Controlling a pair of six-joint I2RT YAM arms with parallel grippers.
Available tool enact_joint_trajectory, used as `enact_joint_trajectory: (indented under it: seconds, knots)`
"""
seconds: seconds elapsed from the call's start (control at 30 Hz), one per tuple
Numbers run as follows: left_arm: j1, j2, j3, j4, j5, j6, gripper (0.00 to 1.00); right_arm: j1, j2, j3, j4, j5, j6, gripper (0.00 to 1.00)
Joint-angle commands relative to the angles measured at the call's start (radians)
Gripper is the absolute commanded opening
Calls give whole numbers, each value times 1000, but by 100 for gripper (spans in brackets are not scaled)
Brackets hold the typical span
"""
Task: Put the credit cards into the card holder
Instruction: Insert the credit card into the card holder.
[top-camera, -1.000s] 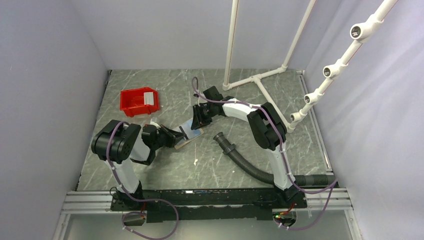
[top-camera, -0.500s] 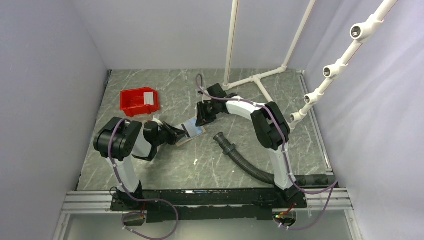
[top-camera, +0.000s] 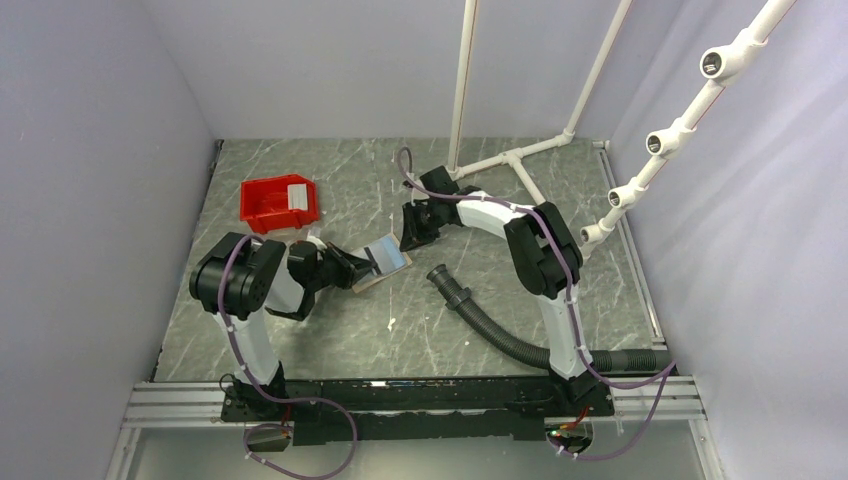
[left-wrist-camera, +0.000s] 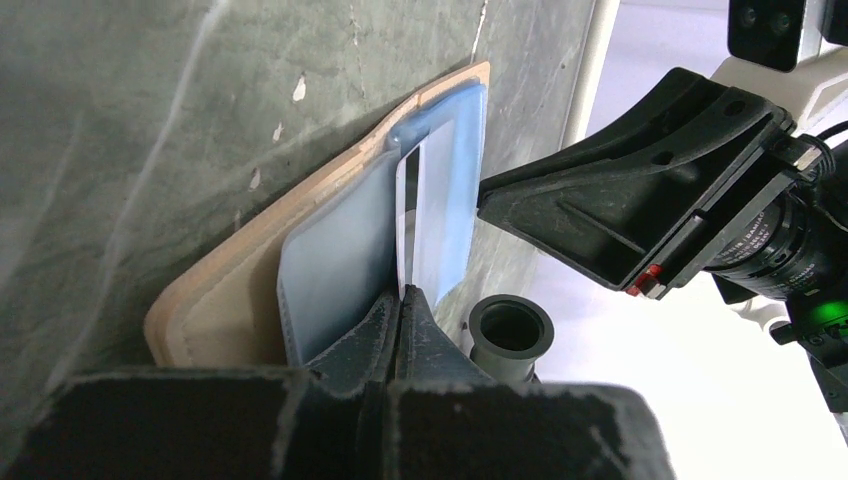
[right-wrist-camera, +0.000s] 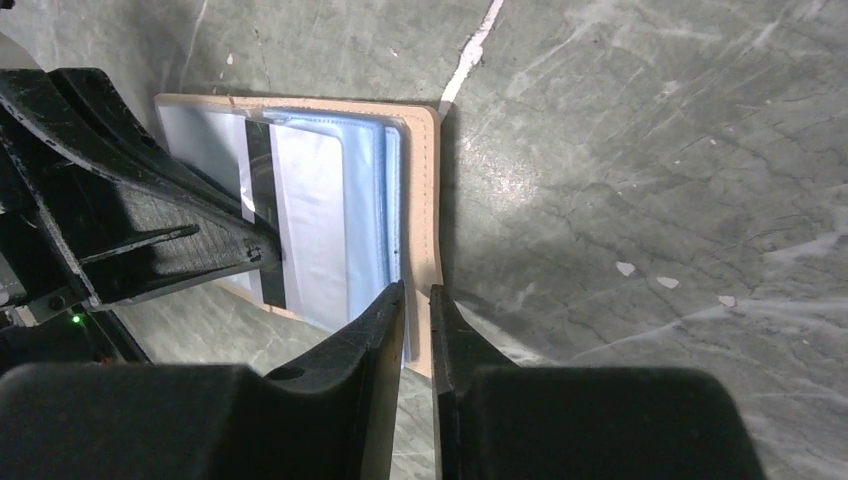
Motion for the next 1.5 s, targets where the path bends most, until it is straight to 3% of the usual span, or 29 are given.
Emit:
enact_joint_trajectory:
  seconds: [0.0,0.53,0.67,0.87,1.0,1.07,1.23,1.27,1.4,1.47]
  knots:
    - [-18,-11,39,-120,-6,42,0,29,18,-9,68,-71,31,16]
    - [-102,-26,45,-77,-154,3,0,33,14,-33,102,-89,60,10]
    - [-102,-17,5,47,-192,-58,0,36,12,-39,106,-89,64,9]
    - [-102,130,-29,330,-184,-157,0,41,-3,-70,125,-104,82,9]
    - [-116,188,-50,408,-216,-158,0,50,-5,-78,130,-100,90,10]
    - [-122,167,-57,394,-236,-132,0,50,-2,-84,138,-110,94,10]
    - [-123,43,-11,177,-204,-33,0,50,-17,-104,126,-104,82,9]
    - [-123,25,-11,154,-209,-26,2,50,-28,-111,125,-99,79,9]
    - [-123,-78,-23,1,-215,1,32,46,-58,-108,83,-83,58,13]
    - [-123,-150,-21,-125,-207,20,42,42,-73,-114,76,-81,53,14]
